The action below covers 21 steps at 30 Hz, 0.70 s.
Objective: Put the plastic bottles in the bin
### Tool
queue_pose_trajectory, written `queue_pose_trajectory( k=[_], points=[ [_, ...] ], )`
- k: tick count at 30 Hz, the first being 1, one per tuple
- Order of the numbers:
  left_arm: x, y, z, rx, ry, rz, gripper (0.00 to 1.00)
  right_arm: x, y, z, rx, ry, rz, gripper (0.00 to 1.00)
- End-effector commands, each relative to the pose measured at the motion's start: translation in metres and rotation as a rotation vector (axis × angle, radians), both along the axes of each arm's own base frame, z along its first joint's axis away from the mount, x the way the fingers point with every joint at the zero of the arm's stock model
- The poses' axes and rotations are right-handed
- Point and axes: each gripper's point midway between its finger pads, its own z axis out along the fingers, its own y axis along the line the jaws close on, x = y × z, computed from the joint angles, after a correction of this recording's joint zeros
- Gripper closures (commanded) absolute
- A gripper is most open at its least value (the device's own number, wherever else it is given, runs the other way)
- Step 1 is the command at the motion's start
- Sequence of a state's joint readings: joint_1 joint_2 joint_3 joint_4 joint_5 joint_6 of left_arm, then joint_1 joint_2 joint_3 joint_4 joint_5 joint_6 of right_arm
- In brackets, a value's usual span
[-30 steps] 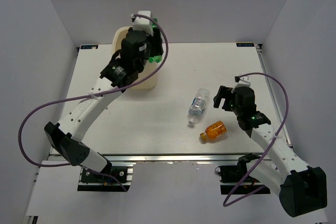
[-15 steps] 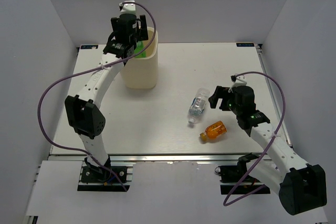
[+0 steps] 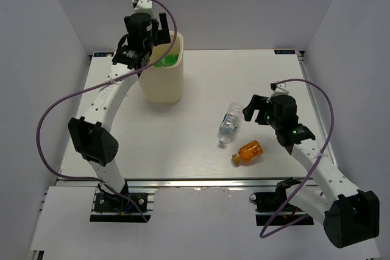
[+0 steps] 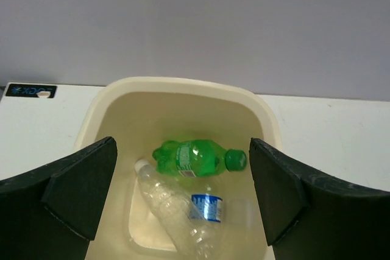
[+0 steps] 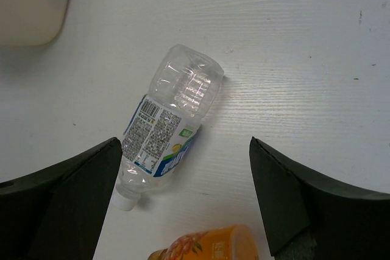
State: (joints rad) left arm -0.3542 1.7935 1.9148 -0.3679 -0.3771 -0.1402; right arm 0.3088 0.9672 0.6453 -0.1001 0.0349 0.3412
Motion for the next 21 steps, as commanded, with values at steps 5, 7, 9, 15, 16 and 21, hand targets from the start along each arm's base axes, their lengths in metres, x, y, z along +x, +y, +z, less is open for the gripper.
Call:
queue_pose_trajectory(
  k=[5,7,9,15,16,21],
  points=[
    [-0.063,-0.037,0.038,-0.111,-0.078,-0.287,0.02,0.012,-0.021,0.018,-0.028,0.011,-0.131,0.11],
    [-0.077,-0.059,0.034,-0.129,-0.078,-0.345,0.02,0.015,-0.033,0.016,-0.046,0.022,-0.193,0.11],
    [-0.089,-0.076,0.019,-0.119,-0.053,-0.379,0.02,0.013,-0.041,0.011,-0.044,0.072,-0.244,0.11],
    [-0.136,-0.143,-0.035,-0.125,0.072,-0.549,0.02,-0.005,-0.062,0.002,0.002,0.103,-0.335,0.11],
    [-0.141,-0.150,-0.043,-0.132,0.093,-0.568,0.02,-0.008,-0.065,0.001,0.006,0.100,-0.339,0.11],
    [-0.173,-0.204,-0.090,-0.198,0.202,-0.806,0.02,-0.029,-0.069,-0.004,0.025,0.036,-0.328,0.10]
  ],
)
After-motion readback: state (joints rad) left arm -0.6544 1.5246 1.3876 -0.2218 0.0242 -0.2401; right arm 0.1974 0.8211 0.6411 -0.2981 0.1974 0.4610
